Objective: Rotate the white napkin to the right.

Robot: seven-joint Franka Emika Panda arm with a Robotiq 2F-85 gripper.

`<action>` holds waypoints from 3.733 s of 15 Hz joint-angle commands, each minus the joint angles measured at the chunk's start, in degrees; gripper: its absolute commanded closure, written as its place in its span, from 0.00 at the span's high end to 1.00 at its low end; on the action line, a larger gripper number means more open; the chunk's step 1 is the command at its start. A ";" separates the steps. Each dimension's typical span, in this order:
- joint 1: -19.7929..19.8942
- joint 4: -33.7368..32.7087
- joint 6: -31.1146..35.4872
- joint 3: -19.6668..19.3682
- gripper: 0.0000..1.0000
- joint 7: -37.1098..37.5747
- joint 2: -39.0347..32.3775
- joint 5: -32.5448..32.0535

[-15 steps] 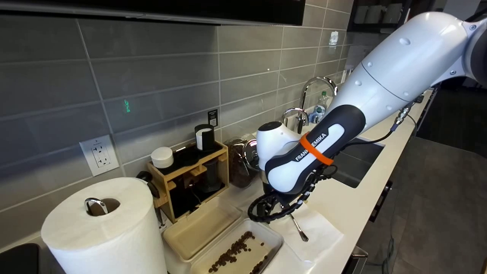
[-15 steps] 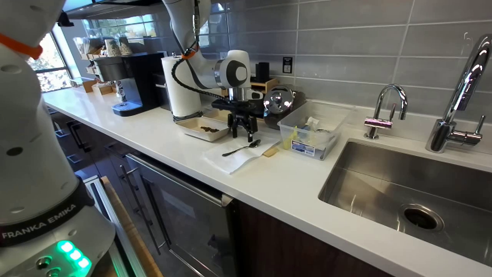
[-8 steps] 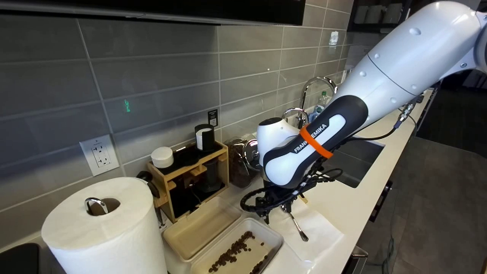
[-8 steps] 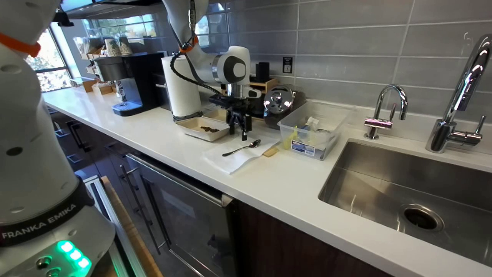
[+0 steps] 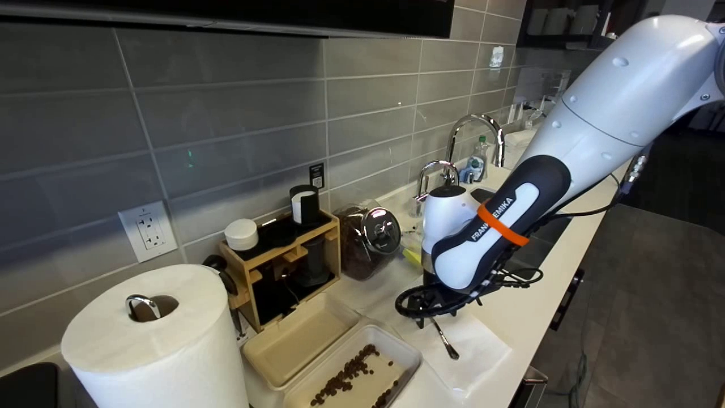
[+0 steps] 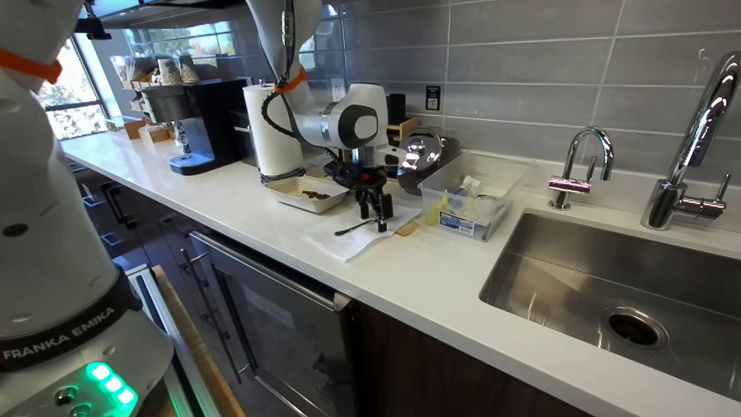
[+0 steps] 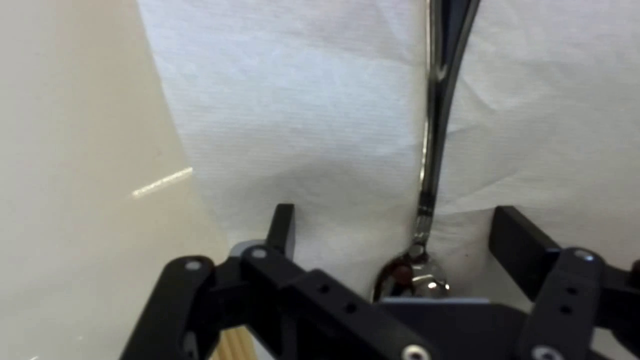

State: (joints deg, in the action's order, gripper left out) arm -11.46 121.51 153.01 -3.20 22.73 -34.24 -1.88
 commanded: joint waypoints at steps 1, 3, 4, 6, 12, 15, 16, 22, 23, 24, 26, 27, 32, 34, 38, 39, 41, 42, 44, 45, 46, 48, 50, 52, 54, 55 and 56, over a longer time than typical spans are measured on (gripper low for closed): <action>1.86 3.56 4.68 1.67 1.00 -2.09 0.94 3.04; 3.09 3.63 6.30 3.02 1.00 -3.96 0.37 4.53; 3.69 3.44 6.56 3.67 1.00 -5.04 0.02 5.16; 4.48 2.79 6.78 4.59 1.00 -7.13 -0.57 5.58; 4.14 0.40 4.57 4.29 1.00 -9.41 -1.89 4.37; 3.02 -1.35 3.79 3.49 1.00 -8.44 -2.87 3.89; 2.58 -2.06 3.84 3.21 1.00 -8.06 -3.26 3.72; 1.28 -6.59 3.04 3.23 1.00 -9.09 -5.69 2.74; 0.97 -7.40 2.86 3.28 1.00 -9.26 -6.14 2.52; 0.51 -8.15 2.69 3.05 1.00 -9.20 -6.50 2.20; -0.06 -9.63 2.65 2.90 1.00 -9.38 -7.23 1.84; 0.02 -10.28 2.51 3.18 1.00 -9.77 -7.58 1.95; -0.76 -13.13 1.98 2.62 1.00 -10.60 -9.11 1.14; -1.05 -13.64 1.86 2.14 1.00 -10.32 -9.31 0.92; -0.16 -12.81 0.77 3.03 1.00 -10.39 -8.10 2.08; 0.06 -11.65 0.57 3.53 1.00 -10.30 -6.96 2.61; -0.29 -8.87 -0.26 3.68 1.00 -9.92 -3.90 2.68; -0.83 -7.19 -0.67 3.20 1.00 -9.24 -2.03 2.32; -2.72 -4.40 -0.57 0.91 1.00 -6.84 1.05 0.68; -2.92 -2.75 -1.51 0.60 1.00 -6.12 2.97 0.58; -3.90 -1.24 -2.29 -0.70 1.00 -4.69 4.70 -0.44; -2.78 2.45 -5.15 0.70 1.00 -6.30 9.19 -0.48; -2.40 7.13 -8.13 1.07 1.00 -6.77 15.33 -1.69; -3.16 11.77 -11.14 -0.07 1.00 -3.84 22.09 -5.16; -2.26 14.89 -15.45 0.29 1.00 -2.30 28.38 -8.90; -1.06 16.08 -18.33 0.85 1.00 -3.23 31.73 -10.10; -0.12 17.28 -20.61 1.37 1.00 -3.57 35.14 -11.43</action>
State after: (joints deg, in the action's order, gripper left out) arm -13.45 132.26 137.97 -2.70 18.40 -10.32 -9.14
